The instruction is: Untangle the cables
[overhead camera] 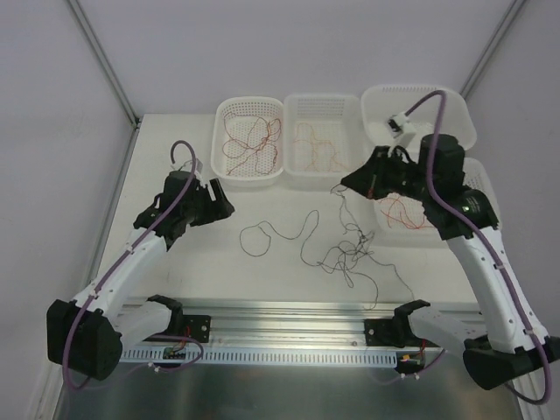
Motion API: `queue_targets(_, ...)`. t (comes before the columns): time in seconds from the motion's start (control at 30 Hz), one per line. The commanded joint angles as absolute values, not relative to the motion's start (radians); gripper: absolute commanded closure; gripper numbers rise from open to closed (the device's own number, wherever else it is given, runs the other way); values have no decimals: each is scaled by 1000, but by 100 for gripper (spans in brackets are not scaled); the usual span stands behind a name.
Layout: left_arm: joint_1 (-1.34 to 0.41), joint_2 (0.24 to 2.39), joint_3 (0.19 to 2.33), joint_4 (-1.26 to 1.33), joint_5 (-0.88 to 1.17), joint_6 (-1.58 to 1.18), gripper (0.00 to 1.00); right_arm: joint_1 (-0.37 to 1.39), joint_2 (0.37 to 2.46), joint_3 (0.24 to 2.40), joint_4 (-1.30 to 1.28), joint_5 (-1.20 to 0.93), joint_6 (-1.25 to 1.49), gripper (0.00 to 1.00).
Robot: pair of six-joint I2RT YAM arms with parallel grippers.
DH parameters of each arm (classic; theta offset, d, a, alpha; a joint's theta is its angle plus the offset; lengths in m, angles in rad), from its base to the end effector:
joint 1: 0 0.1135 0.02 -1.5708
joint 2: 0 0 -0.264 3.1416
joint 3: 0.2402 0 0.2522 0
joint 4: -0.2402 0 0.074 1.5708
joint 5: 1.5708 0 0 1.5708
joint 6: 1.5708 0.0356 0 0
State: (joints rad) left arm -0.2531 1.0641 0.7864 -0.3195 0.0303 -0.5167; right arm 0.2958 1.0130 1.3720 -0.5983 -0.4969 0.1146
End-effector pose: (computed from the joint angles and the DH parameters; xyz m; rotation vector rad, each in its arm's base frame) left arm 0.2268 -0.0598 0.2733 -0.2724 2.1897 -0.4695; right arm 0.1776 0.0719 0.4548 -0.5220 1.7669 0.7379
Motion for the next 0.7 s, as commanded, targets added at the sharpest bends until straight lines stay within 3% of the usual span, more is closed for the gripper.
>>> queue_targets(0.0,-314,1016,790,-284,165,-500,28,443,1049,1339,-598,-467,106,99)
queue_targets(0.07,-319,982,769,-279,219,-512,18,526,1091,1290,-537,-430,142,99)
queue_targets(0.2,-325,895,710,-279,241,-540,10,655,1216,1207,-439,-356,193,93)
queue_targets(0.23,-327,862,697,-281,241,-551,9,678,1248,1218,-442,-342,192,76)
queue_targets(0.27,-327,847,671,-281,239,-554,7,716,1311,1230,-451,-333,177,67)
queue_targets(0.33,-336,825,649,-281,256,-567,6,738,1342,1253,-488,-287,163,54)
queue_targets(0.43,-363,842,630,-278,272,-581,5,739,1330,1261,-535,-191,123,44)
queue_targets(0.57,-464,908,690,-270,242,-574,7,703,1290,1197,-615,-23,69,45)
queue_targets(0.67,-555,1004,771,-258,203,-551,8,641,1246,1079,-589,-14,89,51)
